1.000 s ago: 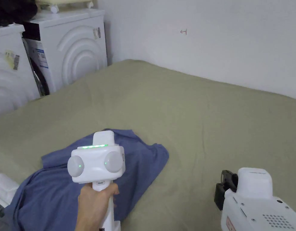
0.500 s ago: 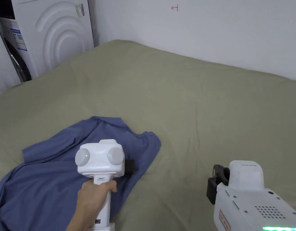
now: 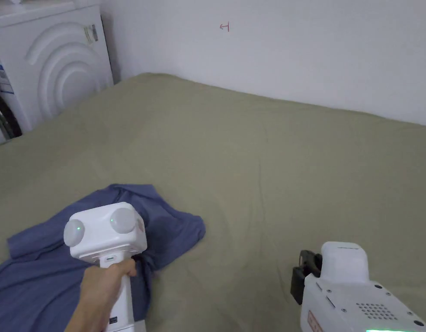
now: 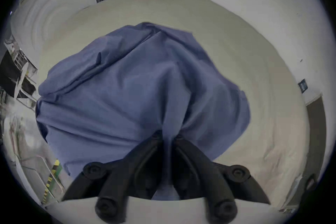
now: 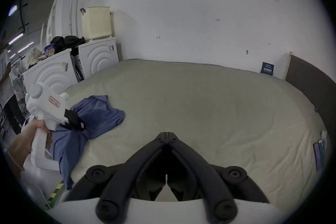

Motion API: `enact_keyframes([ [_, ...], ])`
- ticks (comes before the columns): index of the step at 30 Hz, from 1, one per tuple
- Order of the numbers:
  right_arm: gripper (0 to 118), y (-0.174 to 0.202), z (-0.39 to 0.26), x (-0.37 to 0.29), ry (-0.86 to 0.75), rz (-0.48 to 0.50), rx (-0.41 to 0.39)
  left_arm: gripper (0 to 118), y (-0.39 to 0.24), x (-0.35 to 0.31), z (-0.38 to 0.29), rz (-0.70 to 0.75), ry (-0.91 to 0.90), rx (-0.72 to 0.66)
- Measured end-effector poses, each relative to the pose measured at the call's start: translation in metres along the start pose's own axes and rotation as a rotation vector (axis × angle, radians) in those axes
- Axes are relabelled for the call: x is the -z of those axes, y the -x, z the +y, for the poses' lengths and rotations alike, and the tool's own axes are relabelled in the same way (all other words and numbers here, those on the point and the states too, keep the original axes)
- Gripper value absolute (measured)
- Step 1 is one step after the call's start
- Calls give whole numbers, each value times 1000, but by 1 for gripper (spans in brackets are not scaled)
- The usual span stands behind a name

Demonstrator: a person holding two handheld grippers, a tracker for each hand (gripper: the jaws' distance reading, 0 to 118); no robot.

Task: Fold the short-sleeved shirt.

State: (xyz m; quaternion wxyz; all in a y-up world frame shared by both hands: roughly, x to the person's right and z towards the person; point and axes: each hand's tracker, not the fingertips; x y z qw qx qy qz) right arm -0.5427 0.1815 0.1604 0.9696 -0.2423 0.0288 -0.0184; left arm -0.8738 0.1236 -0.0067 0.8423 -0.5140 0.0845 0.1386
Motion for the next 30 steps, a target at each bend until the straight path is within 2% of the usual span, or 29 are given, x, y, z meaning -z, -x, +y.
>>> enact_keyframes([
  [4, 0, -20, 4, -13, -26, -37, 39, 7, -22, -40, 17, -60, -90, 50],
  [7, 0, -39, 8, -27, -52, -73, 80, 7, -58, -71, 29, -159, -132, 78],
  [11, 0, -73, 14, -54, -106, -152, 127, 7, -140, -116, 24, -305, -184, 240],
  [18, 0, -156, 13, -128, -189, -370, 221, 7, -301, -195, -57, -656, -186, 552],
  [23, 0, -207, 2, -182, -220, -554, 255, 7, -361, -217, -143, -874, -83, 689],
  [24, 0, -215, -2, -190, -222, -575, 274, 7, -369, -213, -159, -886, -33, 695],
  [26, 0, -229, -11, -202, -222, -604, 312, 7, -387, -196, -197, -853, -24, 814],
  [28, 0, -238, -21, -208, -210, -619, 333, 7, -403, -163, -237, -707, 39, 893],
  [30, 0, -242, -30, -207, -174, -634, 334, 7, -407, -121, -276, -645, 111, 968],
])
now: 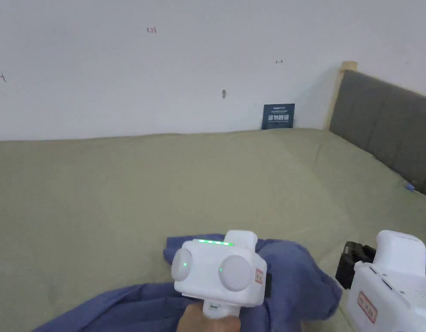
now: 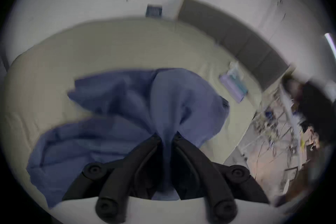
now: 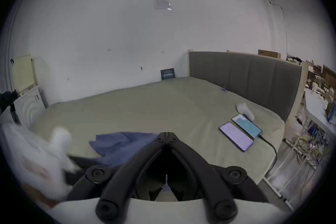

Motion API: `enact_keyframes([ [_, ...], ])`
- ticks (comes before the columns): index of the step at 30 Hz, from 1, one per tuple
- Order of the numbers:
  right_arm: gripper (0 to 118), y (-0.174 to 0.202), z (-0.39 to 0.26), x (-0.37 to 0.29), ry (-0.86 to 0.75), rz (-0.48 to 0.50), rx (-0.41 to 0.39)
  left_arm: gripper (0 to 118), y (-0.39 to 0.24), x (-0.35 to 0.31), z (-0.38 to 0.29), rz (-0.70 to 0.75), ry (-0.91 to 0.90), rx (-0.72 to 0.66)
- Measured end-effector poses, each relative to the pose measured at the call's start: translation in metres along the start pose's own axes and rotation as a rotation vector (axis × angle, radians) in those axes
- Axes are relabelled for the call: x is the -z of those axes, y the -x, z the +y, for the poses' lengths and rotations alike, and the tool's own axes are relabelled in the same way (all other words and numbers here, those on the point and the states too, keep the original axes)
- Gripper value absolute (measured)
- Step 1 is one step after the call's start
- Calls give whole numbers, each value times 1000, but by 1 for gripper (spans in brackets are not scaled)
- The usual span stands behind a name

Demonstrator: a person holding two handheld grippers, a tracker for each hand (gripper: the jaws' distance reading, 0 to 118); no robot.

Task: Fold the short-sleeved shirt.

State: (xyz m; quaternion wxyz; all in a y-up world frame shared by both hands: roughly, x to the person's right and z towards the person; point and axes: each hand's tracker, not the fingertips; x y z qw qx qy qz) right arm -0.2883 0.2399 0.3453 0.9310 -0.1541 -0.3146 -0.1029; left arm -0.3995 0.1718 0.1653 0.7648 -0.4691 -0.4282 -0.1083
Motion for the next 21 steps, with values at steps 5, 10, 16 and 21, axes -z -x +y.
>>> enact_keyframes([
  [5, 0, 0, -19, 10, 73, 4, -35, 7, -1, 63, -56, 64, 152, 2],
  [10, 0, 12, -25, 19, 111, 21, -46, 84, 10, 29, -37, 18, 111, 19],
  [16, 0, 42, -23, 19, 120, 87, -93, 88, 56, -55, -24, 24, -69, -97],
  [21, 0, 74, -30, 17, 135, 178, -121, 0, 124, -118, -54, 162, -174, -218],
])
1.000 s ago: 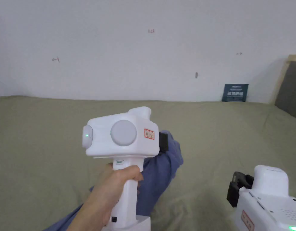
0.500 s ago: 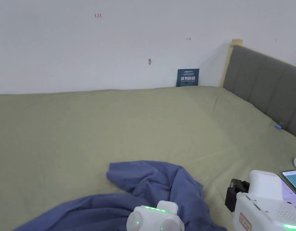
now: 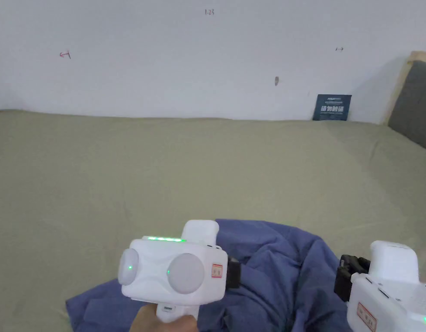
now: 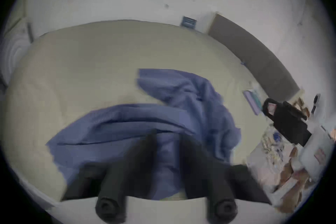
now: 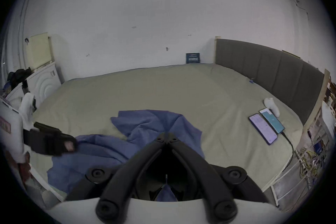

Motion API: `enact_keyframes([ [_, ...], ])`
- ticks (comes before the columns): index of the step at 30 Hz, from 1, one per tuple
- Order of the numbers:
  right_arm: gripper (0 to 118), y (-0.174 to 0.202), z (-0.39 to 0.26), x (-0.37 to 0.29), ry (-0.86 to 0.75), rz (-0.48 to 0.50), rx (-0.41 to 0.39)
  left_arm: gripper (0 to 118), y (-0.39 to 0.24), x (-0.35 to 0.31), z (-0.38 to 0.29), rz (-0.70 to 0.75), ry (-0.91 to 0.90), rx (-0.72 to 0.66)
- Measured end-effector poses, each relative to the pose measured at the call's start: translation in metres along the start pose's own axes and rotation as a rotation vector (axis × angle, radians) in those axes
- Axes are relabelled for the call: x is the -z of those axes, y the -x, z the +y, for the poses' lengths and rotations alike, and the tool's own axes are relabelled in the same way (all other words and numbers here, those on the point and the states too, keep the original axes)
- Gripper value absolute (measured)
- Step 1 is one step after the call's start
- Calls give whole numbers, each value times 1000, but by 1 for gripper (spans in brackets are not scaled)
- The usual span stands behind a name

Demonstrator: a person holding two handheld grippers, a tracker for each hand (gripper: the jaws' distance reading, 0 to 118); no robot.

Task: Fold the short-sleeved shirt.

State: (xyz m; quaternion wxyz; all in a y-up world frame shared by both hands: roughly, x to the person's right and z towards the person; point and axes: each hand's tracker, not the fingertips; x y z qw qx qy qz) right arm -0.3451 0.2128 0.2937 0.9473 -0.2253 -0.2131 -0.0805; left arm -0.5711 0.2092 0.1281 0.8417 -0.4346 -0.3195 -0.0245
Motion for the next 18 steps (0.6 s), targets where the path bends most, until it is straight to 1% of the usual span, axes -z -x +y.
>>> enact_keyframes([
  [1, 0, 8, -2, 3, 11, 16, -9, 0, 19, -3, -9, 87, -8, -26],
  [2, 0, 14, -4, 6, 20, 27, -19, 0, 35, -3, -16, 128, -13, -59],
  [3, 0, 21, -7, 8, 32, 41, -35, 0, 54, -3, -24, 144, 10, -53],
  [4, 0, 29, -10, 11, 41, 54, -52, 0, 74, -2, -31, 157, 47, -77],
  [7, 0, 47, -17, 22, 67, 78, -75, 0, 126, -8, -52, 200, 40, -244],
  [10, 0, 61, -21, 32, 96, 118, -85, 0, 166, -13, -59, 335, 53, -261],
  [11, 0, 65, -22, 35, 99, 119, -92, 0, 179, -11, -58, 345, 59, -267],
  [12, 0, 68, -22, 38, 103, 119, -102, 13, 193, -10, -55, 334, 73, -271],
  [13, 0, 72, -22, 43, 108, 121, -111, 41, 197, -11, -49, 308, 100, -295],
  [14, 0, 75, -22, 46, 111, 123, -115, 74, 207, -7, -46, 292, 106, -316],
  [15, 0, 76, -21, 49, 114, 126, -116, 92, 213, -5, -43, 295, 91, -336],
  [18, 0, 83, -19, 57, 126, 146, -126, 92, 225, 3, -28, 327, 81, -388],
])
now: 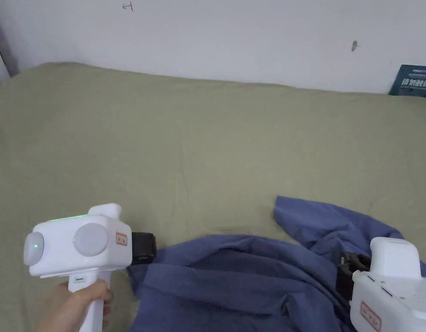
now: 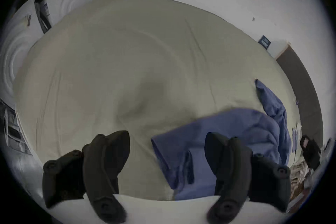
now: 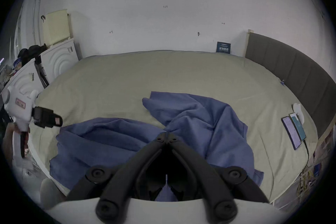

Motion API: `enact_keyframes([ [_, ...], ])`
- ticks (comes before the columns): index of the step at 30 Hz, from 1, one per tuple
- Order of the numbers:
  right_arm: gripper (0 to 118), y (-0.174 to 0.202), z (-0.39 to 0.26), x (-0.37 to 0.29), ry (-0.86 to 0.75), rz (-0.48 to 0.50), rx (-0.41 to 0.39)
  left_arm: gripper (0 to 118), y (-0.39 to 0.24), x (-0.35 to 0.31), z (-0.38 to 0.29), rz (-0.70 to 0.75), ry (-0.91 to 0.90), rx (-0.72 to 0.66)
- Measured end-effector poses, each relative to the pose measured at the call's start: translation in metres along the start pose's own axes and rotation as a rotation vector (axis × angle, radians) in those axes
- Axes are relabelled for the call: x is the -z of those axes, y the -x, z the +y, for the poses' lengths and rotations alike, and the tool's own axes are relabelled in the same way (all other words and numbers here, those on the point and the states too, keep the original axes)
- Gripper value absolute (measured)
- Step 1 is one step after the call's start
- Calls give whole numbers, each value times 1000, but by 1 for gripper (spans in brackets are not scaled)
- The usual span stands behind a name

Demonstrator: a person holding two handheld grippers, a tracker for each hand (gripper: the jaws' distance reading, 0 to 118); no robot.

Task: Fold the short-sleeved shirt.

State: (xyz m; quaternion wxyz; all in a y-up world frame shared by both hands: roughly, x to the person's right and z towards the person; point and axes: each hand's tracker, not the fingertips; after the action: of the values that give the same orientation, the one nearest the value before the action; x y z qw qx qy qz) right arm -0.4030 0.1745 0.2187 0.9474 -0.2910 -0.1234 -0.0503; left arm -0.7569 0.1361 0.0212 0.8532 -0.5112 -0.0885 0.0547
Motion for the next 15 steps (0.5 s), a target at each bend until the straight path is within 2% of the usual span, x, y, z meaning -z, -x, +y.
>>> enact_keyframes([
  [7, 0, 6, -2, 7, 16, 0, -50, 88, -5, 39, -8, 43, 102, 21],
  [8, 0, 6, -4, 8, 21, 1, -48, 85, -9, 43, -14, 37, 119, 29],
  [10, 0, 4, -8, 10, 37, -3, -39, 73, -22, 40, -21, 155, 67, 109],
  [11, 0, 3, -9, 11, 45, -2, -36, 58, -25, 39, -19, 151, 61, 79],
  [12, 0, 2, -9, 11, 50, -2, -35, 11, -25, 34, -15, 163, 45, 41],
  [13, 0, 1, -10, 10, 52, -2, -37, 0, -23, 31, -12, 154, 30, 3],
  [15, 0, -1, -10, 10, 56, -10, -43, 0, -14, 32, -2, 116, 57, -118],
])
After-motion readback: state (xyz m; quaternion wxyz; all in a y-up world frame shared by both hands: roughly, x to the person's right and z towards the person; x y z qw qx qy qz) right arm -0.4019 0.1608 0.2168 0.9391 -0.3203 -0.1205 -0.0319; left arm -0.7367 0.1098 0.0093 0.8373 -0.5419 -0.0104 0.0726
